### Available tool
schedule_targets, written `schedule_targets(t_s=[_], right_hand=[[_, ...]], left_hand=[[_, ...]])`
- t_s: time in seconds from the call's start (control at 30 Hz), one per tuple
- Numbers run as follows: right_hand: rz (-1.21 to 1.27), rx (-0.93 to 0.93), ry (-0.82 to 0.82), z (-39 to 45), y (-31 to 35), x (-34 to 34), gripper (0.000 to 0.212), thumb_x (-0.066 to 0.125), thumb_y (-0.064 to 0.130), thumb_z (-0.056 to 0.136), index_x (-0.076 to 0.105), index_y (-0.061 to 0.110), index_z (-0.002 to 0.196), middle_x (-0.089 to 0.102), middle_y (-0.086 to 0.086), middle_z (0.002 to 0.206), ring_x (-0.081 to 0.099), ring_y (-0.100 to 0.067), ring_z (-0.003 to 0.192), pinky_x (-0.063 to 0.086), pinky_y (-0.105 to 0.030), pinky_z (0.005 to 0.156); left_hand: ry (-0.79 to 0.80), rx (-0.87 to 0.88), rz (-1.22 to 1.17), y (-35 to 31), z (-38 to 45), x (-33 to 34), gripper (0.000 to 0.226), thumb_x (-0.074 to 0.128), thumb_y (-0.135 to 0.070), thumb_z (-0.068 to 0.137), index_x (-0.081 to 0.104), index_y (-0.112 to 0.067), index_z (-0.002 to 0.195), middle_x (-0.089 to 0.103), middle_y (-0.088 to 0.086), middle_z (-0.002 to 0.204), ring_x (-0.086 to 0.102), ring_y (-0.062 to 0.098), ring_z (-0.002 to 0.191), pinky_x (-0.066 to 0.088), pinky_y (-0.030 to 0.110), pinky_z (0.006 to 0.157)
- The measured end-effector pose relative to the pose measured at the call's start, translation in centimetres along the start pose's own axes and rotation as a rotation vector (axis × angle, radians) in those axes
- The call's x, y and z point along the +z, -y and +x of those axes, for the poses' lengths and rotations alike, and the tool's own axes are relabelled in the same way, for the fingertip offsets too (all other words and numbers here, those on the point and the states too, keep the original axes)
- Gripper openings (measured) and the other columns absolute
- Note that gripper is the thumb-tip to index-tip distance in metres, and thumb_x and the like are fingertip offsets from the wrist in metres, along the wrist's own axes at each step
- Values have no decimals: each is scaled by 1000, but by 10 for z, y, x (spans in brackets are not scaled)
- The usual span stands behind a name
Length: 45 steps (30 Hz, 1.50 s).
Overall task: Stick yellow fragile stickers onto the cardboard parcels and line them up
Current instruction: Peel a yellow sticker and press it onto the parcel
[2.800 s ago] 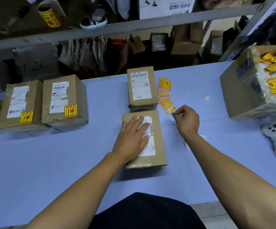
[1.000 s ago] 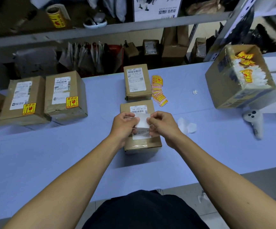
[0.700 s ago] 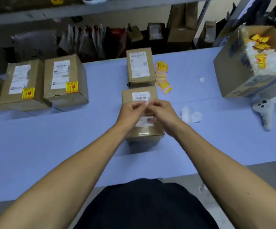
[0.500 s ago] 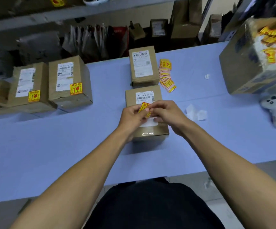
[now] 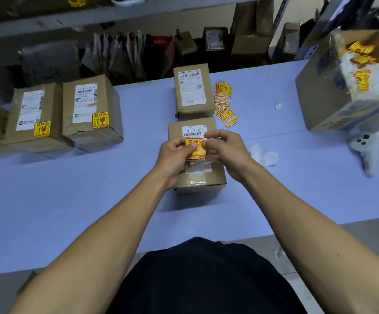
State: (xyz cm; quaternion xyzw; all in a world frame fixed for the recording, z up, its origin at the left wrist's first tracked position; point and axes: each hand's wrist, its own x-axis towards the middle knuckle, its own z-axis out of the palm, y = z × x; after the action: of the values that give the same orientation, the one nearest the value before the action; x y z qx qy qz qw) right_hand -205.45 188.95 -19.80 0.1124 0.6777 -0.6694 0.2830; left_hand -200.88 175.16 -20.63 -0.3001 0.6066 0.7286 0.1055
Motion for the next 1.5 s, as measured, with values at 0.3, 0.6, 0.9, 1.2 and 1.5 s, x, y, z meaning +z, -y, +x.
schedule_targets(t_s=[0.3, 0.6, 0.9, 1.2, 1.5], right_hand=[[29, 95, 57, -3, 0, -1, 8, 62, 11, 95, 66, 12, 88, 72, -7, 83, 72, -13, 69, 62, -29, 65], [144, 128, 78, -7, 6, -4, 6, 58, 11, 97, 62, 9, 93, 73, -6, 73, 70, -14, 60, 61, -30, 62], [134, 137, 134, -10, 6, -8, 6, 58, 9, 96, 62, 9, 91, 70, -11, 80, 72, -16, 66, 62, -28, 65], [151, 132, 267, -14, 13, -12, 11, 56, 8, 98, 63, 8, 89, 70, -9, 76, 73, -18, 71, 62, -28, 65], [67, 103, 304, -15, 15, -6, 11, 53, 14, 99, 61, 13, 91, 67, -4, 76, 72, -18, 76, 60, -30, 61]], left_hand=[[-37, -7, -82, -1, 2, 3, 13, 64, -9, 94, 64, -10, 107, 74, 5, 91, 70, 15, 75, 53, 22, 57], [-1, -28, -80, -4, 3, -4, 21, 71, -7, 88, 66, -8, 109, 75, 9, 97, 69, 20, 82, 51, 30, 72], [93, -28, -97, -9, -2, -4, 7, 66, -8, 91, 68, -12, 97, 69, 11, 89, 64, 15, 68, 48, 24, 60], [202, -52, -42, -15, -3, -14, 13, 63, -8, 93, 66, -9, 106, 70, 5, 83, 62, 14, 70, 49, 27, 67], [183, -41, -16, -19, -2, -17, 15, 64, -7, 92, 66, -7, 107, 69, 9, 84, 61, 19, 71, 46, 33, 72]])
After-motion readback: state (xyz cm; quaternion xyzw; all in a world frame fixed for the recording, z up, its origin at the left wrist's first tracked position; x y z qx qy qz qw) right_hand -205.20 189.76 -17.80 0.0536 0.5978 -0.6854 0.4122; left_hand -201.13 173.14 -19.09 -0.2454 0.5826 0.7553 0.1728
